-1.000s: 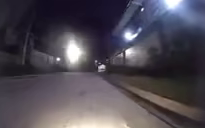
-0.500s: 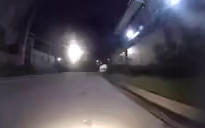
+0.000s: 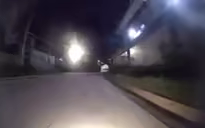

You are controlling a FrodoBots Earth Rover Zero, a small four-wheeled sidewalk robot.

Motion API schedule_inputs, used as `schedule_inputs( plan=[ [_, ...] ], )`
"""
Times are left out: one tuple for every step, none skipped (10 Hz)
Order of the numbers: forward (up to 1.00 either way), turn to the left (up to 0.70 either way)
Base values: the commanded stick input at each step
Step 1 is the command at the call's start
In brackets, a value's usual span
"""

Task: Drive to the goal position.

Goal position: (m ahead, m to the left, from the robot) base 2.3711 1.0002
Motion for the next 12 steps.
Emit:
schedule_inputs(
  plan=[
    [0.7,0.0],
    [0.7,0.0],
    [0.7,0.0],
    [0.7,0.0],
    [0.7,0.0],
    [0.7,-0.02],
    [0.7,-0.07],
    [0.7,-0.21],
    [0.7,-0.35],
    [0.7,-0.35],
    [0.7,-0.35],
    [0.7,-0.35]
  ],
)
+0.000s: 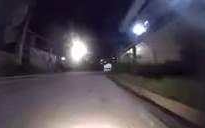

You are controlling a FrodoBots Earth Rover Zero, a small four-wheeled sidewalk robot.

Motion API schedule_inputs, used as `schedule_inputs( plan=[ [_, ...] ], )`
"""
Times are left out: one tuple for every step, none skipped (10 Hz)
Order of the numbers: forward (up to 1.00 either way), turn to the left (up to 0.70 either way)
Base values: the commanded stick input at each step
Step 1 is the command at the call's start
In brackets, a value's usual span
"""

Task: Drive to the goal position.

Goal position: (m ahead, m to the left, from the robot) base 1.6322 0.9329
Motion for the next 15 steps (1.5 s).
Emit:
schedule_inputs(
  plan=[
    [0.7,-0.22],
    [0.7,0.0],
    [0.7,0.0],
    [0.7,0.0],
    [0.7,0.0],
    [0.7,0.0],
    [0.7,0.0],
    [0.7,0.0],
    [0.7,0.0],
    [0.7,0.0],
    [0.7,0.0],
    [0.7,0.0],
    [0.7,0.0],
    [0.7,0.0],
    [0.7,0.0]
  ],
)
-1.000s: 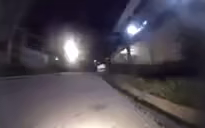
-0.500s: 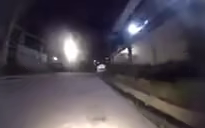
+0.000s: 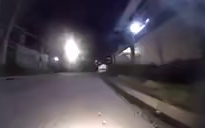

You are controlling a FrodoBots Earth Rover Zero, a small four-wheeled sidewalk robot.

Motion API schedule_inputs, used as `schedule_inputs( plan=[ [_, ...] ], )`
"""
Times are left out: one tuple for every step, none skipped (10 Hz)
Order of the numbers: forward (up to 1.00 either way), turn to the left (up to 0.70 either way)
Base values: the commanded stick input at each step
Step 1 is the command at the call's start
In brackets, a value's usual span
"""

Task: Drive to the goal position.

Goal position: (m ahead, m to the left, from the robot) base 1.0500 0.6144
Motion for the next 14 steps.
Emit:
schedule_inputs(
  plan=[
    [0.7,0.0],
    [0.7,0.0],
    [0.7,0.0],
    [0.7,0.0],
    [0.7,0.0],
    [0.7,0.0],
    [0.7,0.0],
    [0.7,0.0],
    [0.7,0.0],
    [0.7,0.0],
    [0.7,0.0],
    [0.7,0.0],
    [0.7,0.0],
    [0.7,0.0]
  ],
)
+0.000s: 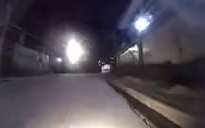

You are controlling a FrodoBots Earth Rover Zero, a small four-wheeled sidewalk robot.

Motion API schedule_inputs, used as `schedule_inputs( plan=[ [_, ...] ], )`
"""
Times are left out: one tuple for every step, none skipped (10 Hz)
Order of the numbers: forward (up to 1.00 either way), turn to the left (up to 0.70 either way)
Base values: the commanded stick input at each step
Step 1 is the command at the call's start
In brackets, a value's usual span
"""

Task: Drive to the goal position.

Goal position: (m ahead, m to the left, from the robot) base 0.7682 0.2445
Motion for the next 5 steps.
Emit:
schedule_inputs(
  plan=[
    [0.7,0.0],
    [0.7,0.0],
    [0.7,0.0],
    [0.7,0.0],
    [0.7,0.0]
  ],
)
